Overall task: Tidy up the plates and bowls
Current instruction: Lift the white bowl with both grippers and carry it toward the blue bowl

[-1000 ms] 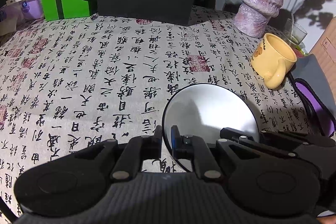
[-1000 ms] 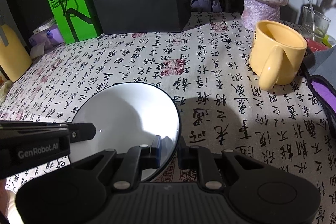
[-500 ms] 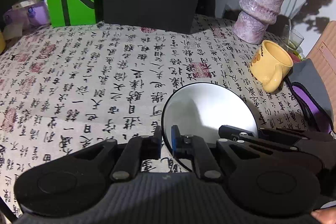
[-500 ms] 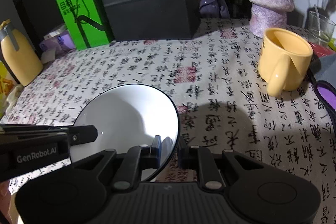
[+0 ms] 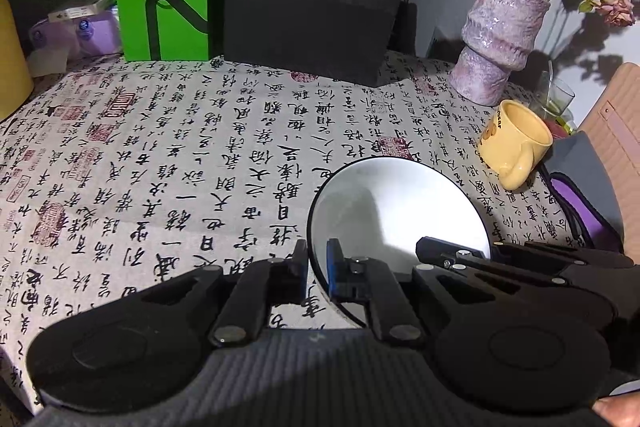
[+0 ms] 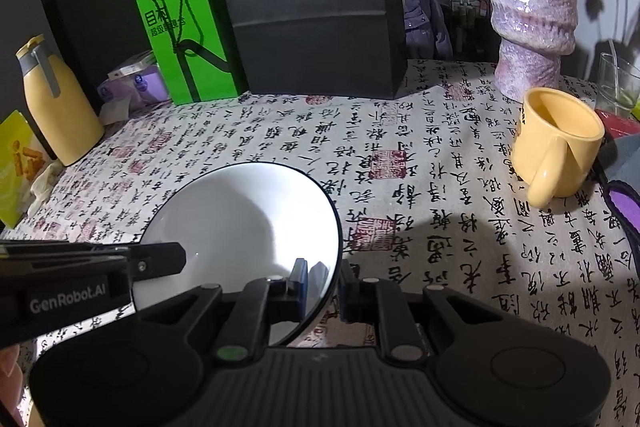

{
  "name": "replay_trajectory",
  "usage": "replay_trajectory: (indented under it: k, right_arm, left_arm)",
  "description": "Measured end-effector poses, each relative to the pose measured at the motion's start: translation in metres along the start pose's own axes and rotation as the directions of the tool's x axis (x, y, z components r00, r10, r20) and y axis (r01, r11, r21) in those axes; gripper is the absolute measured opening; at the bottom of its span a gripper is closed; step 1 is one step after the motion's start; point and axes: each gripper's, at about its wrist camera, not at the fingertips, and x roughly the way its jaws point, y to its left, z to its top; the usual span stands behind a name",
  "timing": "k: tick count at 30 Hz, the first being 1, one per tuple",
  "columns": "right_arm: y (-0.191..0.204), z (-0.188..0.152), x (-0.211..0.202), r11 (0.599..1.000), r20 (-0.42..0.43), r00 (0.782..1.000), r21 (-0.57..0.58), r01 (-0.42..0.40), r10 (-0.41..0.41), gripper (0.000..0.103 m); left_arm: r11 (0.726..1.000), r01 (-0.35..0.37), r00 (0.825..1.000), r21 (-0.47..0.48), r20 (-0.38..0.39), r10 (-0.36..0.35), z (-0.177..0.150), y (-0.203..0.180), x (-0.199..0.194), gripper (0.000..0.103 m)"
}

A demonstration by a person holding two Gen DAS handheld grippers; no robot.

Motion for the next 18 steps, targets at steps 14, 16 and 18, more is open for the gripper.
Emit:
replay_trajectory:
  k: [14,16,18]
  right_arm:
    - [0.031,-0.005,-0.028,1.0,0.039,0.999,-0.029,0.006,-0.005,0.014]
    - [0.036,-0.006,-0.032,0.999,0.043,0.999,-0.034,0.006,-0.005,0.014]
    - [0.042,-0.007,-0.035,0.999,0.047,0.999,-0.041,0.009,-0.007,0.014]
  left_arm:
    - [1.0,0.008,0.999,-0.025,0.05,-0.007,-0.01,0.019,-0.038,0.009]
    - [1.0,0.008,0.998,-0.027,0.058,-0.007,-0.012,0.023,-0.043,0.009]
    - [0.999,0.01,0.998,-0.031,0.064,-0.008,-0.014,0.027,-0.049,0.009]
